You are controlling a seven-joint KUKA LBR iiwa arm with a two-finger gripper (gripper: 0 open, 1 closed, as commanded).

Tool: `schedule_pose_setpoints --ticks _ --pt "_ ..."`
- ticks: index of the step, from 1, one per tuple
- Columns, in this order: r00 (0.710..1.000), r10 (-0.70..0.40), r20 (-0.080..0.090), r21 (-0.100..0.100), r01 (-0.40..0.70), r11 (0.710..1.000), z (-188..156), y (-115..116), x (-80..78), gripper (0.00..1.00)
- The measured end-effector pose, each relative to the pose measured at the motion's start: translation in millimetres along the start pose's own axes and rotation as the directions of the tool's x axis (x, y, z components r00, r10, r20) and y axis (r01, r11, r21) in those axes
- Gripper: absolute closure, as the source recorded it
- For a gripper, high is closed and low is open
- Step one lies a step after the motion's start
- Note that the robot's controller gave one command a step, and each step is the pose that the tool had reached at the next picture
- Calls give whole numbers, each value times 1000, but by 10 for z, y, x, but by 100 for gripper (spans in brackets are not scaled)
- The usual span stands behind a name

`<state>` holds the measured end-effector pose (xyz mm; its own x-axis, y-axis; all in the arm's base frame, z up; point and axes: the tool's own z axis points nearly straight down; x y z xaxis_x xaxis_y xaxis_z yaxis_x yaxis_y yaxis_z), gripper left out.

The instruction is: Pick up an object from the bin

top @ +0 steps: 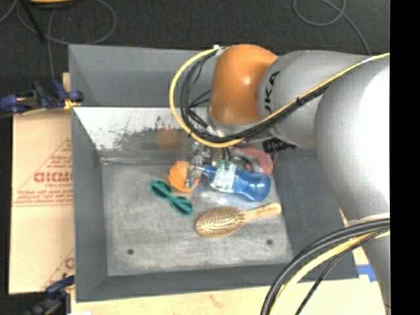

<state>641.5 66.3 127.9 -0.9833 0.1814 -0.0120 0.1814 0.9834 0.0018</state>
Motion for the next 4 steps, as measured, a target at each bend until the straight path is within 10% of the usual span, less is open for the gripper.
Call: schedule_pose_setpoints --ticks 4 --pt "1000 -2 -7 1 2 1000 -815 -96 -42 100"
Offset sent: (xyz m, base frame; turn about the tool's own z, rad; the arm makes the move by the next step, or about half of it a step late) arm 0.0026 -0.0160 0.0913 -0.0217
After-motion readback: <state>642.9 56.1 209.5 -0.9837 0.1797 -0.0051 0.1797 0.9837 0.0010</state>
